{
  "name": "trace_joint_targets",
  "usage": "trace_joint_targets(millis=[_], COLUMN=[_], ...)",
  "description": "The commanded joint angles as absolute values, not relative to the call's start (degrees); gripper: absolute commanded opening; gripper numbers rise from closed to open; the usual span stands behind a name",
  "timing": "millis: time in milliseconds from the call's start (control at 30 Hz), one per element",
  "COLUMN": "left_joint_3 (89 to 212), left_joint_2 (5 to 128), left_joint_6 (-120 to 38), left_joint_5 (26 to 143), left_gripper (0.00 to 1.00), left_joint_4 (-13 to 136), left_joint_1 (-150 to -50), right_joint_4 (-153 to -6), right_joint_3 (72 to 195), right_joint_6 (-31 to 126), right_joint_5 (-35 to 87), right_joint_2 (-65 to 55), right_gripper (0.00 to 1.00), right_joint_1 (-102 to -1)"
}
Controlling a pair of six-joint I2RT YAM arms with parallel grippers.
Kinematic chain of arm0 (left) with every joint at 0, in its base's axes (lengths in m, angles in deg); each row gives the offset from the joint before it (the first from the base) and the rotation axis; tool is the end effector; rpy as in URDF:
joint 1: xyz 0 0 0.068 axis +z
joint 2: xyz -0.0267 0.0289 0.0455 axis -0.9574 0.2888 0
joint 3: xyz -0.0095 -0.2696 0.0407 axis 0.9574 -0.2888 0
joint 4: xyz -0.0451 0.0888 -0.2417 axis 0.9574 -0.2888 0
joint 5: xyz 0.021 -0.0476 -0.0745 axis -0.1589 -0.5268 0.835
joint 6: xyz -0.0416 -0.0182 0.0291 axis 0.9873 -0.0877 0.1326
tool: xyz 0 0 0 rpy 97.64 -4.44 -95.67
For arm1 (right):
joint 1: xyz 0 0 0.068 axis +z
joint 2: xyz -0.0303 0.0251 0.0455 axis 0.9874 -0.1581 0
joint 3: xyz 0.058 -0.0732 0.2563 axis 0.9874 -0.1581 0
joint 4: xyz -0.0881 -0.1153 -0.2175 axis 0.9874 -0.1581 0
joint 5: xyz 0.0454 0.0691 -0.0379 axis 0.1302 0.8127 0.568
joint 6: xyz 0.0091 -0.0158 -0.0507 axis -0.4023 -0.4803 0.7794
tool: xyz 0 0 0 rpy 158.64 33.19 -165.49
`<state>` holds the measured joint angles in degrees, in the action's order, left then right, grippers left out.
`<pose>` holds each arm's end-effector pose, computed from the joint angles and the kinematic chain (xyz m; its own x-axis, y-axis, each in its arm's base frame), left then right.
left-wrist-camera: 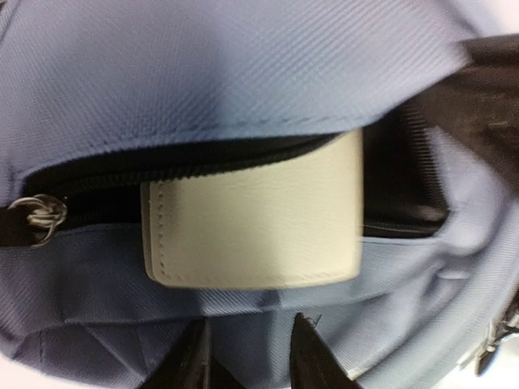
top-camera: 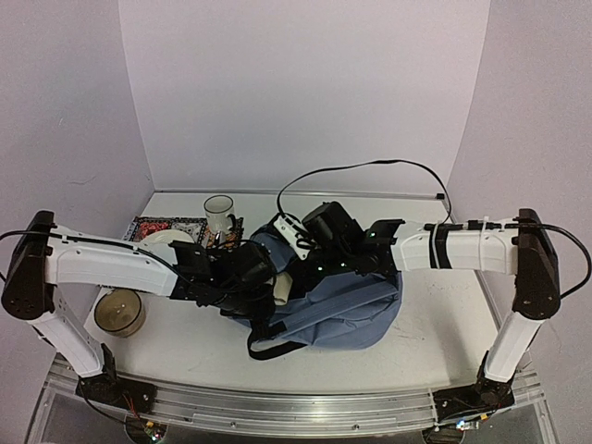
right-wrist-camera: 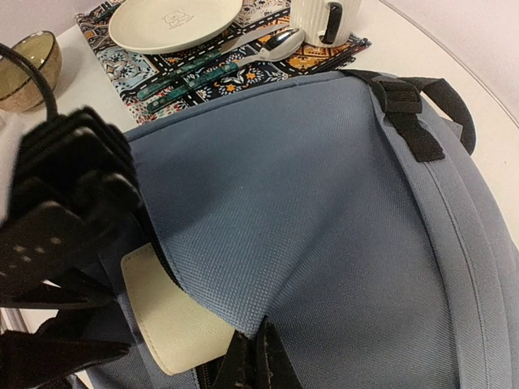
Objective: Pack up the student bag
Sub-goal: Place the pocket on the back of the student bag.
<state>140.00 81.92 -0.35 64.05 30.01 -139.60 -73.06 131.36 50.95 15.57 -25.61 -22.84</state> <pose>0.1365 -0.2935 0.2180 -0.8848 0.0848 -0.4582 0.2470 0.9192 -0.3067 0.2234 0.3544 0.2658 -0.2485 -0.2958 -0.9223 -0.8080 0.5885 0.0290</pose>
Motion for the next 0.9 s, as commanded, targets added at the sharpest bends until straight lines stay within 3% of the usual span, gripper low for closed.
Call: trace_joint_targets(millis=[0,433,733,867], left_joint_3=[143.63,150.57,148.32,145.06], left_joint_2=[84.52,90.78,89.23,87.63], left_joint_6=[-0.45,-4.10,-4.13,-2.65], left_joint_5=[60.41,48.20,52.16,51.43], left_gripper=[0.32,0.28,0.53,0.57], left_joint_4=[31.05,38.29,40.50,41.51], left_joint_1=[-139.72,-138.68,-138.69,-138.67], right_joint_4=[-69.13,-68.62,-68.85,-69.20], right_joint_3=[132.44,129.42,127.26,127.07], right_joint_6=[49.95,47.56,47.57,47.13], right_joint_5=[17.89,20.19,14.89,15.49], right_joint_2=[-22.47,-20.78,-20.75,-21.21], right_gripper=[0.00,0.00,0.00,0.00], right_joint_1=[-22.18,-22.18,-22.34,-22.42])
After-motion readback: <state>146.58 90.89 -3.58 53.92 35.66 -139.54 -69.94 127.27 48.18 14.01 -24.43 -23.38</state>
